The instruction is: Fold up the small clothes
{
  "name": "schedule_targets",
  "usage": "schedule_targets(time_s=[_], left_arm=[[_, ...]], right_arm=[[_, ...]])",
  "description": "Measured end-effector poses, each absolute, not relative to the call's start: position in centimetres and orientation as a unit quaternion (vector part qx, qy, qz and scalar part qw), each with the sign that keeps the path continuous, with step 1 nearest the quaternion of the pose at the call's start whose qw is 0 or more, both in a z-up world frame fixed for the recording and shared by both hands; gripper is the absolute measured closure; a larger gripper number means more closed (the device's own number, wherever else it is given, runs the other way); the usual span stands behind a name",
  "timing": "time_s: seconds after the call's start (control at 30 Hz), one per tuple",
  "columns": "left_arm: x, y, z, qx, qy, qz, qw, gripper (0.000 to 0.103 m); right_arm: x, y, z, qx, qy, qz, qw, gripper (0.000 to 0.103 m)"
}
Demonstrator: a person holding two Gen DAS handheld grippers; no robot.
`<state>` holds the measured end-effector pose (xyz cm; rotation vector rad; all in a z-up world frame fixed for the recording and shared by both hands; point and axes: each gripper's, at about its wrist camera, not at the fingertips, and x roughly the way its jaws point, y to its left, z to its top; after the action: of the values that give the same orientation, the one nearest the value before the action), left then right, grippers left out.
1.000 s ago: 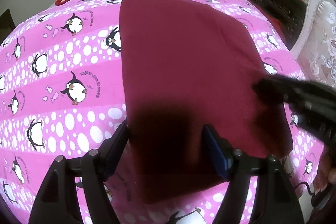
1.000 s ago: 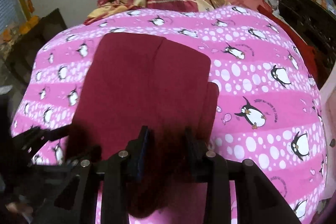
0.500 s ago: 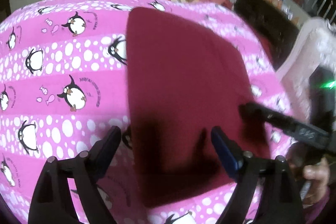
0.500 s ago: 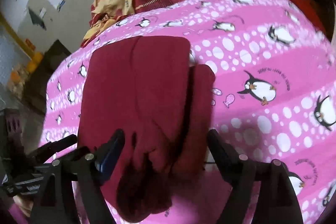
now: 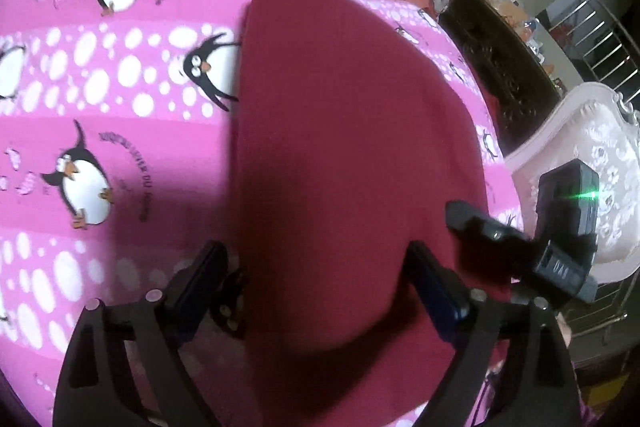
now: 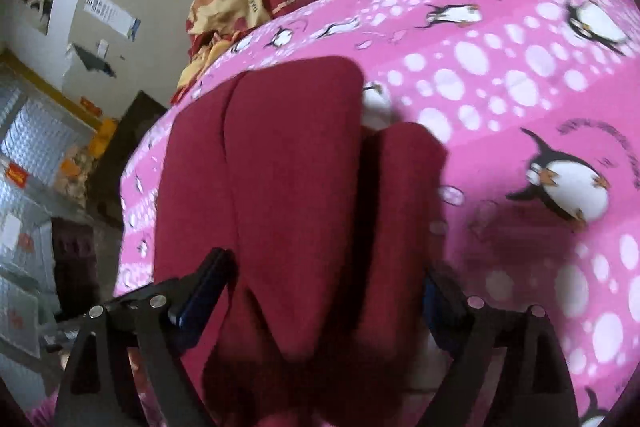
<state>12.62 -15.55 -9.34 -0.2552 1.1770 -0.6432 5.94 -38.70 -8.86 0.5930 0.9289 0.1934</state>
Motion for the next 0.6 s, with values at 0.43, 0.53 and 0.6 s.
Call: schedule_targets(time_s=[0.43,0.53,0.6], left_arm=[[10.0,-14.1,-3.7,-0.127,0.532,-0.318,0.775,0.054],[8.3,-11.6,-1.2,-0.12,0.533,-0.309,0.779,0.054],[7.0,-9.4,-0.4,-0.111,0.538,-0.297,0.781,0.054]], right_arm=[[4.3,-35.0,-3.4,0.269,0.423,0.144,0.853,0.059],[3.5,-32.8,-2.3,0.287,0.428,0.176,0.839,0.059],[3.0,-31.1,-2.3,0.297,0.437,0.194,0.827,0.058]])
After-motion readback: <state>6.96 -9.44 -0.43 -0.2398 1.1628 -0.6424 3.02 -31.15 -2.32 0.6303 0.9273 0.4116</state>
